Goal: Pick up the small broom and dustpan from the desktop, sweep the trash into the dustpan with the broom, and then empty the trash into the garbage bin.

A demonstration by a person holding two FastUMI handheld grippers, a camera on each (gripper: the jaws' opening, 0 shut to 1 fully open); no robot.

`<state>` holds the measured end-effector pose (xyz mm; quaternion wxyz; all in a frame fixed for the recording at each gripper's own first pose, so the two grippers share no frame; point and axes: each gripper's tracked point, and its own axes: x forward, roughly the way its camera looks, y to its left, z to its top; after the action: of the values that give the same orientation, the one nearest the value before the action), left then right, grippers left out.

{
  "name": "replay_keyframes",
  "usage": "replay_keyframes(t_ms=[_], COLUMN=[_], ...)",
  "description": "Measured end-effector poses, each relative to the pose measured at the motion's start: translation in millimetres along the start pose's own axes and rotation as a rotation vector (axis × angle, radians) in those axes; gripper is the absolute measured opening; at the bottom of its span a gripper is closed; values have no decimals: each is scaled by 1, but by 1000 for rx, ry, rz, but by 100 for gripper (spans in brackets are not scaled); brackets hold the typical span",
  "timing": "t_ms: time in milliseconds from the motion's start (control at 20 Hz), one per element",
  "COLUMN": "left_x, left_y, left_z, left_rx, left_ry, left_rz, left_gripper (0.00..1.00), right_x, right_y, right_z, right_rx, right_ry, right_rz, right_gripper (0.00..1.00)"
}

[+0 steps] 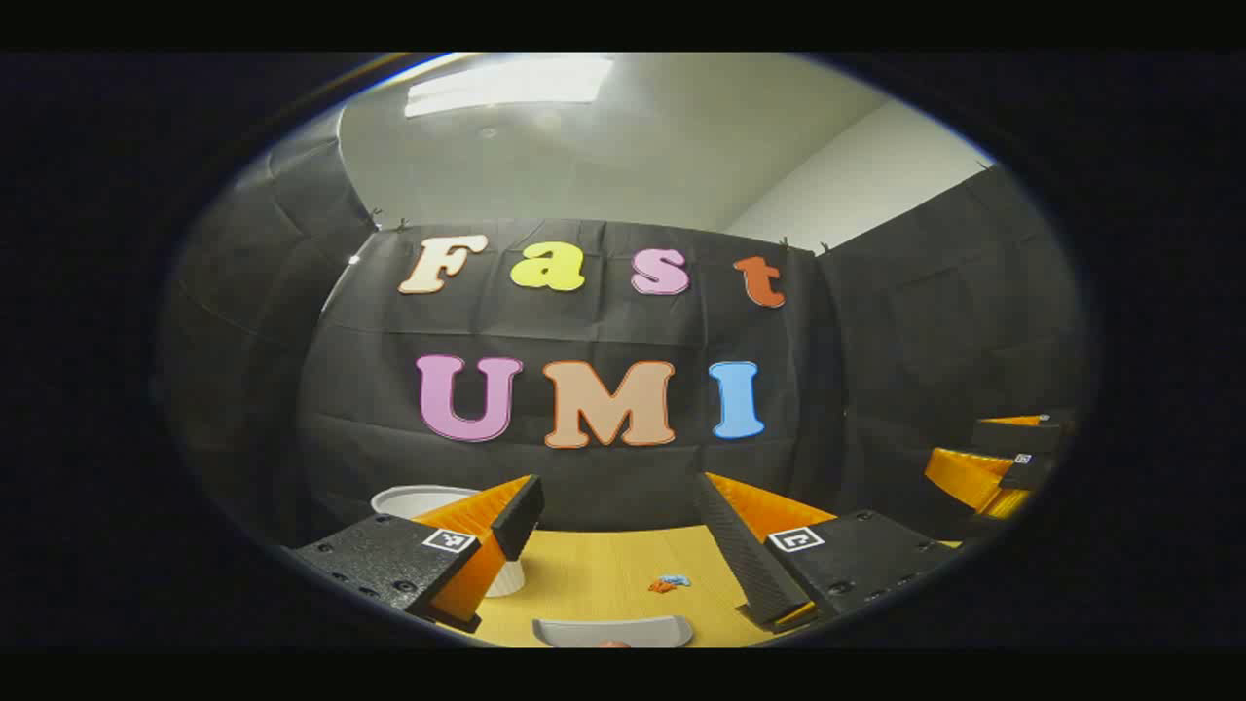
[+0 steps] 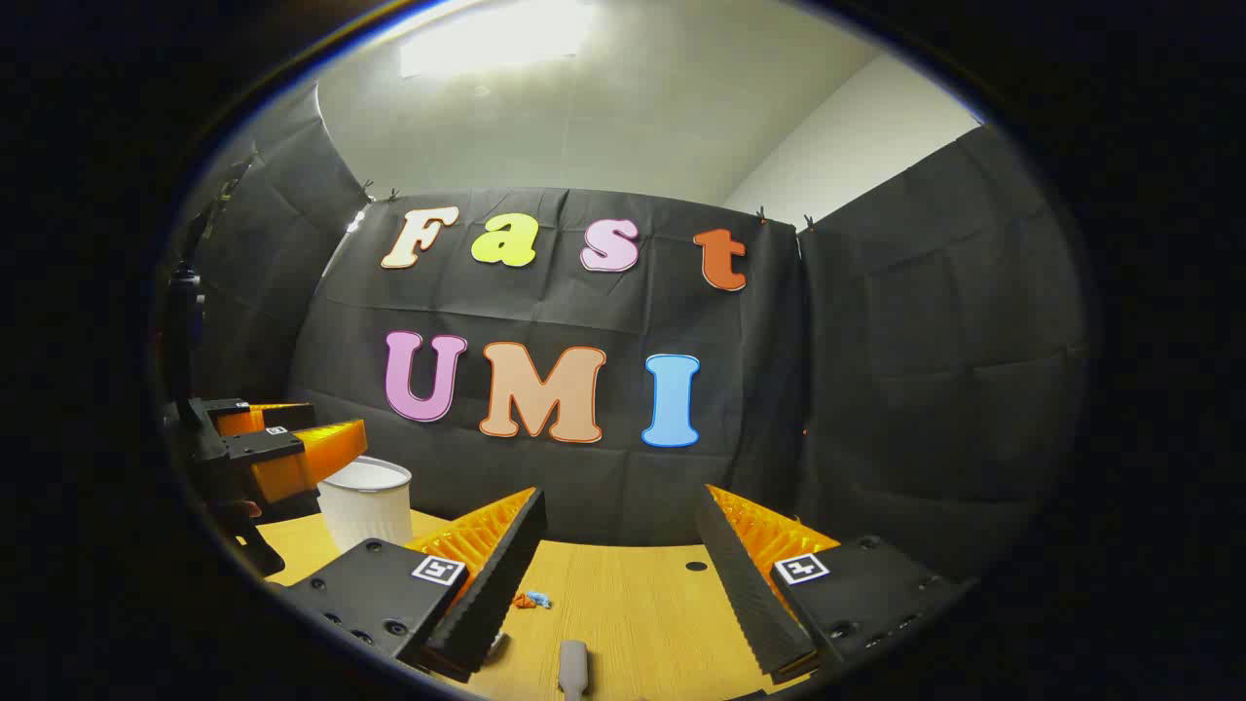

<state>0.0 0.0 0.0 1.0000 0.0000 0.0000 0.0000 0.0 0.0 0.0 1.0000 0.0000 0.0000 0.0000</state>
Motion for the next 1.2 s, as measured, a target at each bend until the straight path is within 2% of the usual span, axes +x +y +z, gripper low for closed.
replay_keyframes(t_ms=[1200], left_x=[-16], left_y=[6], left_z=[4], left_rx=[25], left_ry=[4], left_rz=[52], left_gripper=[93], right_x=[-7], right_y=[4], right_z=[5], right_rx=[3], right_ry=[-8], right_rz=[51], right_gripper=[99])
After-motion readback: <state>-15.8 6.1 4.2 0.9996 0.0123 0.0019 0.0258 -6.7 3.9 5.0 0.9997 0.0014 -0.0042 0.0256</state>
